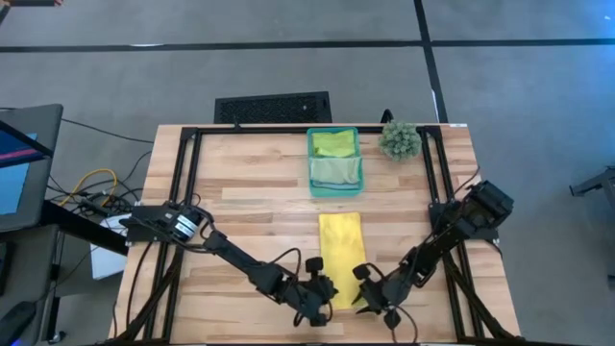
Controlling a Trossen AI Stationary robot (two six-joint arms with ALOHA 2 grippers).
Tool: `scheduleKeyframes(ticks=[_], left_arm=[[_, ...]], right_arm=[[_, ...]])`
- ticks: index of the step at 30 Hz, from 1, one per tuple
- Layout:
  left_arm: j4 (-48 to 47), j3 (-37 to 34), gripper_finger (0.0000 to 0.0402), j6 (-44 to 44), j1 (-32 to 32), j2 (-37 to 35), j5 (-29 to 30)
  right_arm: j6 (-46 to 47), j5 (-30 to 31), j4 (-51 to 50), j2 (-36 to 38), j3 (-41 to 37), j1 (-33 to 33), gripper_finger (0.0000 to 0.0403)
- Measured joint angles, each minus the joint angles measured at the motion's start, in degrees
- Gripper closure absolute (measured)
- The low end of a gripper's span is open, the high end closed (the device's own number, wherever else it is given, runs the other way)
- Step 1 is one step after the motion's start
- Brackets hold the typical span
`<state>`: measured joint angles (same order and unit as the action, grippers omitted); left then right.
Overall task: Fold microfiber towels
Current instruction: Fold the yellow microfiber cloth
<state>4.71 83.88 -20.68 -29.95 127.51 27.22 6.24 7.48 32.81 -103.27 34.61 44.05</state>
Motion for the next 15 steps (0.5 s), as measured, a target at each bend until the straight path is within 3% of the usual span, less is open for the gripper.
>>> scheduleKeyframes(ticks=[4,7,15], left_arm=[[-4.1,0.0,0.0401,-1.7,0.6,0.1,-4.9],[-7.0,-0.1,0.0401,-4.0,0.5,0.1,-3.7],[-4.7,-0.9,0.0401,-4.3,0.3,0.2,-3.8]], right_arm=[[-1.6,0.0,-4.6,-1.8,3.4,-1.2,0.0222],[-1.0,-0.1,-9.6,-1.8,4.5,-1.8,0.0207],[-0.8,-0.1,-14.5,-1.5,4.9,-2.7,0.0234]])
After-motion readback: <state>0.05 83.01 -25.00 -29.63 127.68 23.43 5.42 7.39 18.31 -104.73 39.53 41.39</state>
